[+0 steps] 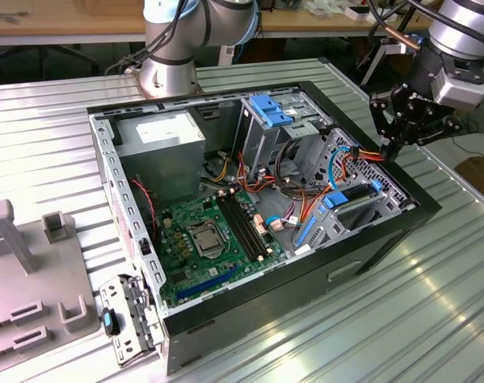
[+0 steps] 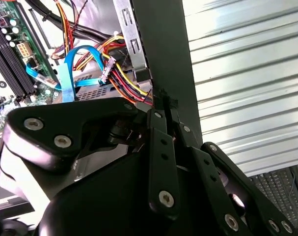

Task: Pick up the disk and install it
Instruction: 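Insert the first disk wire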

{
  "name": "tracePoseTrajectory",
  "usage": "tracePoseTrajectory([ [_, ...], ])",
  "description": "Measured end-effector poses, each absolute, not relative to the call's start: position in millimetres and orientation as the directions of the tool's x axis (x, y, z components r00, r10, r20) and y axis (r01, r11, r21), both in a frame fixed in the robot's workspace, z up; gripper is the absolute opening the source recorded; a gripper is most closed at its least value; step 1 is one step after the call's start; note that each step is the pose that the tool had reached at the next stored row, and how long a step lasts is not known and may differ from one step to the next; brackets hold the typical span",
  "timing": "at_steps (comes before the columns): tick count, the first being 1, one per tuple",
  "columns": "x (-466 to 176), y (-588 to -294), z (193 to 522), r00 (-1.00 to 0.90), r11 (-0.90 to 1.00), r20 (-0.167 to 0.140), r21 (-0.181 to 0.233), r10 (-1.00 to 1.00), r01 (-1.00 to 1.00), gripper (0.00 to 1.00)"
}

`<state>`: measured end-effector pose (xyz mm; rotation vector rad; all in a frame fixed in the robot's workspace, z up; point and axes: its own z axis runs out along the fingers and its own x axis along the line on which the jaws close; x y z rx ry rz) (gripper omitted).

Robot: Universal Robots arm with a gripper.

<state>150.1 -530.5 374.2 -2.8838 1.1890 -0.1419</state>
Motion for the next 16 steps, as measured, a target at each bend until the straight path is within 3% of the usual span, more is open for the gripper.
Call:
tracePoseTrajectory([
  [16, 146.0, -530.5, 374.0, 0.558, -0.562, 0.077, -0.052, -0.826, -0.826, 0.16],
])
